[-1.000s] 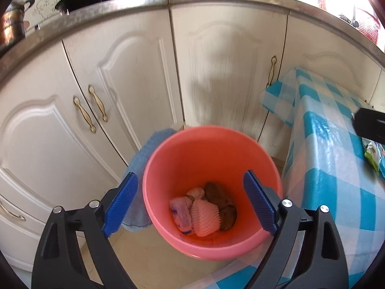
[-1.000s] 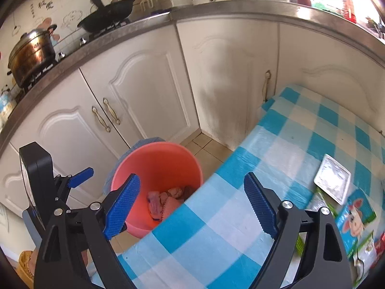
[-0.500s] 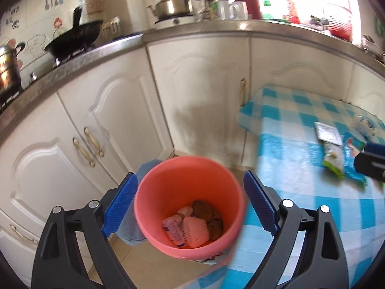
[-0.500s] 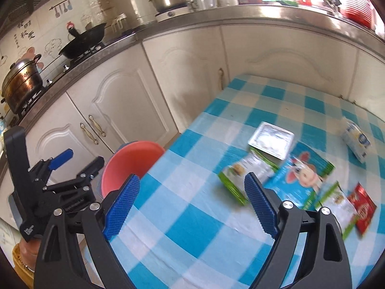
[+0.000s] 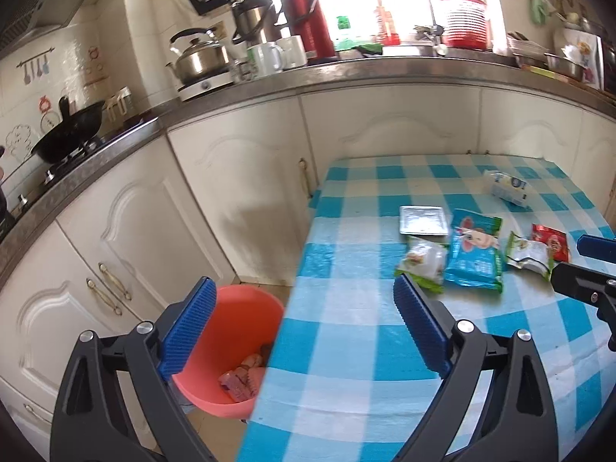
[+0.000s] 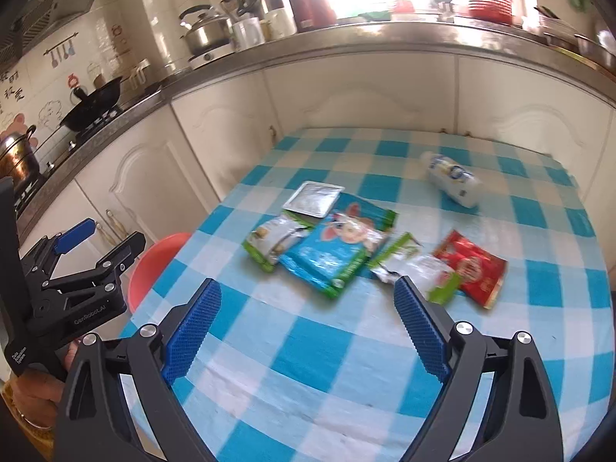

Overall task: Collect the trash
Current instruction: 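Move both open tools back over the table toward the remaining trash, then grasp the foil tray with the left tool while the right tool grasps the white bottle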

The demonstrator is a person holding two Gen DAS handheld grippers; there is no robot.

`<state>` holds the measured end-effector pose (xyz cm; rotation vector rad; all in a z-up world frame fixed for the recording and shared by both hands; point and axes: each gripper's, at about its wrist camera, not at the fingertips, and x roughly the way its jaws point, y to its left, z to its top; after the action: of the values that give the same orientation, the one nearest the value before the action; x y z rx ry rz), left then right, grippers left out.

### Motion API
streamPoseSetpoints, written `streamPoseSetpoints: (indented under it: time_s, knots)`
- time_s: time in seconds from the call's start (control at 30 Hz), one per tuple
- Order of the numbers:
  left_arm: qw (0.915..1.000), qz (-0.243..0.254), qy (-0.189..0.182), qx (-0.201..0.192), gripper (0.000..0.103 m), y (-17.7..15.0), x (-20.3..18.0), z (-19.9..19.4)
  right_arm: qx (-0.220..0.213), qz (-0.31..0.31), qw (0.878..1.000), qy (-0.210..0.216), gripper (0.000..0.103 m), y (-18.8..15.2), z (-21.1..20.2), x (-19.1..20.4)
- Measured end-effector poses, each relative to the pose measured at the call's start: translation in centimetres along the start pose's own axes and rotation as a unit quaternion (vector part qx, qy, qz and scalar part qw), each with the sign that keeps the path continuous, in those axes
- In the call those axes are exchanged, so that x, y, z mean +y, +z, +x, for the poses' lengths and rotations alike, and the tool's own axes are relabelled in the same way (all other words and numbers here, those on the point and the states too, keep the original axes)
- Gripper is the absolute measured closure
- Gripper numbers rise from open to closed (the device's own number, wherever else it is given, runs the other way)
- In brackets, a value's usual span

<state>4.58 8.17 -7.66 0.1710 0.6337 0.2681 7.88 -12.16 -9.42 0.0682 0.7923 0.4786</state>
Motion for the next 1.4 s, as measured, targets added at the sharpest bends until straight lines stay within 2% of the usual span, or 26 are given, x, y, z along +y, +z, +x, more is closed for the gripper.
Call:
streamPoseSetpoints:
  time_s: [0.27,0.43,0.6,0.73,0.8,0.97,1.17,1.4]
  knots:
    - [0.9988,0.039,-0.03,-0.003,0.009,0.3,-4.5,-1.4,-0.009,0.048,0.998,-0.028,0.012,-2.3,-2.7,-5.2]
    - [0.9953,0.054,-0.079,0.012,0.008,0.7,-6.8,-1.3,-0.009,0.083,0.996,-0.034,0.012,-3.6,-3.8,-8.8]
    - [0.9905,0.038,-0.129,0.03,0.008,2.0,-7.8,-0.2,-0.009,0.114,0.993,-0.032,0.012,-4.5,-4.4,-12.1]
    - [0.983,0.007,-0.172,0.064,0.008,3.5,-8.0,2.6,-0.006,0.129,0.991,-0.027,0.012,-5.0,-4.5,-14.4]
    - [0.9754,-0.02,-0.198,0.094,0.008,4.4,-7.9,5.2,-0.004,0.135,0.991,-0.025,0.012,-5.2,-4.5,-15.4]
    - [0.9598,-0.079,-0.215,0.162,0.008,6.4,-8.2,12.0,0.004,0.144,0.989,-0.027,0.012,-5.5,-4.5,-17.4]
    - [0.9524,-0.058,-0.207,0.216,0.008,7.7,-9.9,18.4,0.012,0.149,0.988,-0.025,0.012,-4.9,-4.3,-19.0]
    - [0.9484,-0.024,-0.211,0.236,0.009,7.4,-11.1,21.0,0.024,0.12,0.992,-0.024,0.012,-2.3,-2.6,-19.5]
